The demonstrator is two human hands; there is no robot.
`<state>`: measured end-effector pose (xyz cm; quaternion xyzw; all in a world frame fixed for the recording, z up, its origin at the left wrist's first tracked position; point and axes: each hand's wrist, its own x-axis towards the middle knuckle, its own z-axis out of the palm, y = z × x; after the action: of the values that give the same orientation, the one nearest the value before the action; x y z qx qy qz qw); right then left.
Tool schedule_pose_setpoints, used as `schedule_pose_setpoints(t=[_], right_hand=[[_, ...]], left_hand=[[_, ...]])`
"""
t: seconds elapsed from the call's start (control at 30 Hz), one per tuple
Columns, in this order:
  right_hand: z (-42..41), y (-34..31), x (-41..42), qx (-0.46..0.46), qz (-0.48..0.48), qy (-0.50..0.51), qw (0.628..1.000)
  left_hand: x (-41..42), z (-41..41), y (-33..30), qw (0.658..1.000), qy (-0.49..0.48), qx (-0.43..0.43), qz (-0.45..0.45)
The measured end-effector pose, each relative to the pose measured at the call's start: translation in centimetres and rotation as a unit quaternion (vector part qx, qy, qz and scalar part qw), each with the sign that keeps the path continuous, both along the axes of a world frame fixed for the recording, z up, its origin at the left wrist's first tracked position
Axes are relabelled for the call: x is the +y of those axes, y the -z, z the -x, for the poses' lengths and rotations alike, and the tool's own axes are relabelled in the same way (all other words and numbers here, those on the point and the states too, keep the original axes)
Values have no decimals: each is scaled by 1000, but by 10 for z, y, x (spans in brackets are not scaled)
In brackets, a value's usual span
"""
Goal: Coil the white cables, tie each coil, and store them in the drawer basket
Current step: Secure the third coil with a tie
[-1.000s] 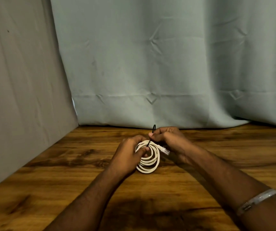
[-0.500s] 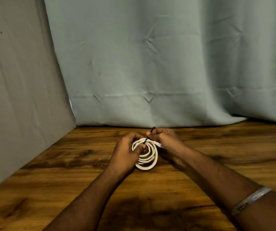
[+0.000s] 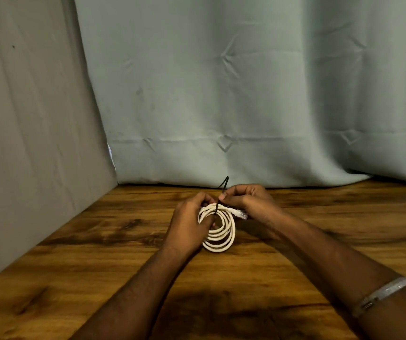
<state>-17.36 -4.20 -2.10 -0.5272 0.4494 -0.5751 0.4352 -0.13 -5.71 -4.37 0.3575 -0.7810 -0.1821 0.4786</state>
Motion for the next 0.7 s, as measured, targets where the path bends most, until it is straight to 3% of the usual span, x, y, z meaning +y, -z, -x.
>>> schedule_pose_setpoints(t=[0.13,0.33,0.5,0.6,0.7], right_hand=[[0,-3,2,12,7,28,1000],[0,-4,0,12,25,61,998],[3,-6,1,95,89,57,990],[1,-6,4,141,121,58,981],[2,-6,4,184,150,88,967]], left_hand=[[2,3,1,998,54,0,-42],[3,8,-1,984,112,68,-119],[-3,8,2,983,99,89,-129],[-5,8,4,988,78,77,-111],[1,9,3,998,48,-4,-36]])
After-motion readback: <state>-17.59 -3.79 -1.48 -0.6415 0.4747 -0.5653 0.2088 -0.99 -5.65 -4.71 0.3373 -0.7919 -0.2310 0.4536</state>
